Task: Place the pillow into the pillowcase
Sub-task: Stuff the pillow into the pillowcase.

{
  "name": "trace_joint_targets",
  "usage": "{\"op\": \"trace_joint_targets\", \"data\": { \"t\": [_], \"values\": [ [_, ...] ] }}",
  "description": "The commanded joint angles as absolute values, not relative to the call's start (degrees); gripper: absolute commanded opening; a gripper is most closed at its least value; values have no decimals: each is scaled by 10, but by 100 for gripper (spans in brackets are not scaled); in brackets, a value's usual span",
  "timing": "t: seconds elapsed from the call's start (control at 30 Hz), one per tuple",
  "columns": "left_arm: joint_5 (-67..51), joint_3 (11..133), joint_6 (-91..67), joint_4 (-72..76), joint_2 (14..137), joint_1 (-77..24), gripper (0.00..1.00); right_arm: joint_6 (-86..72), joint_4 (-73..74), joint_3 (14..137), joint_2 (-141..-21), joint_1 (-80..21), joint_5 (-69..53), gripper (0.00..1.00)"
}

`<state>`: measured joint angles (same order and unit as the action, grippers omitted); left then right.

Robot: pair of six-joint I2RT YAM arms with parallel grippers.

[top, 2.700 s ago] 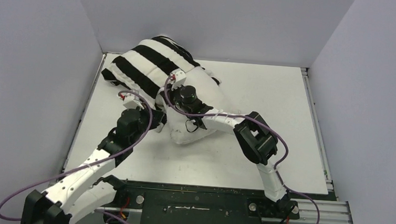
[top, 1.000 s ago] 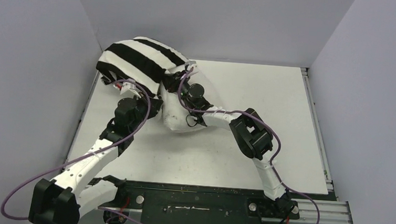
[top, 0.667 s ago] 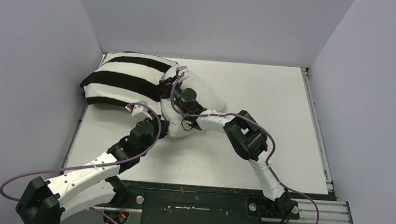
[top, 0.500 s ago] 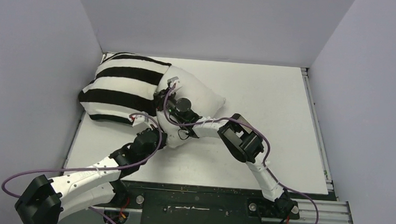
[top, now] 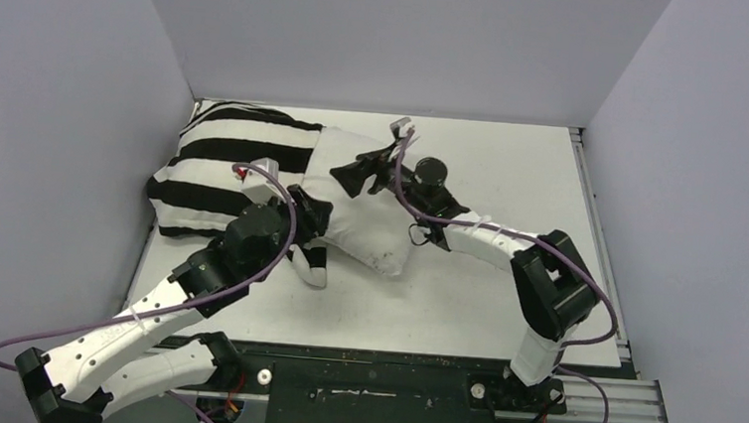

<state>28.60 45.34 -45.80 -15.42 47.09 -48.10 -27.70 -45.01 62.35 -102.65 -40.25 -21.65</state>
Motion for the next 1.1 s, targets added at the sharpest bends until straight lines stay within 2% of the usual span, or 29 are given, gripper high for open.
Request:
{"op": "trace_joint_targets", "data": {
  "t": [0.0,0.23,0.33,0.53,0.67,0.8,0.87,0.9,1.0,1.03,1.07],
  "values": [
    [351,552,-321,-206,539,-448,50,-257,-294,664,-983,-334,-335,96],
    [213,661,-244,-150,711,-259,50,-101,-46,889,-1079,-276,-362,100],
    [201,711,-226,-140,782,-229,50,-68,22,989,-1156,-272,-373,100],
    [171,767,-207,-101,897,-201,52,-54,29,1092,-1265,-272,-439,100],
    [153,794,-204,-93,959,-185,54,-53,51,1133,-1311,-273,-477,94],
    [148,828,-187,-100,1012,-179,53,-93,-24,1072,-1297,-279,-507,78],
    [134,827,-181,-81,1019,-179,49,-119,-62,1042,-1287,-282,-509,62],
    [124,827,-178,-71,1021,-180,44,-133,-84,1030,-1284,-284,-514,55],
    [107,840,-180,-63,1029,-182,7,-163,-128,1005,-1277,-289,-515,28],
    [104,848,-183,-70,1029,-183,0,-174,-138,1000,-1275,-291,-513,16],
    [92,855,-188,-76,1024,-185,0,-187,-151,993,-1272,-292,-512,7]
  ]
}}
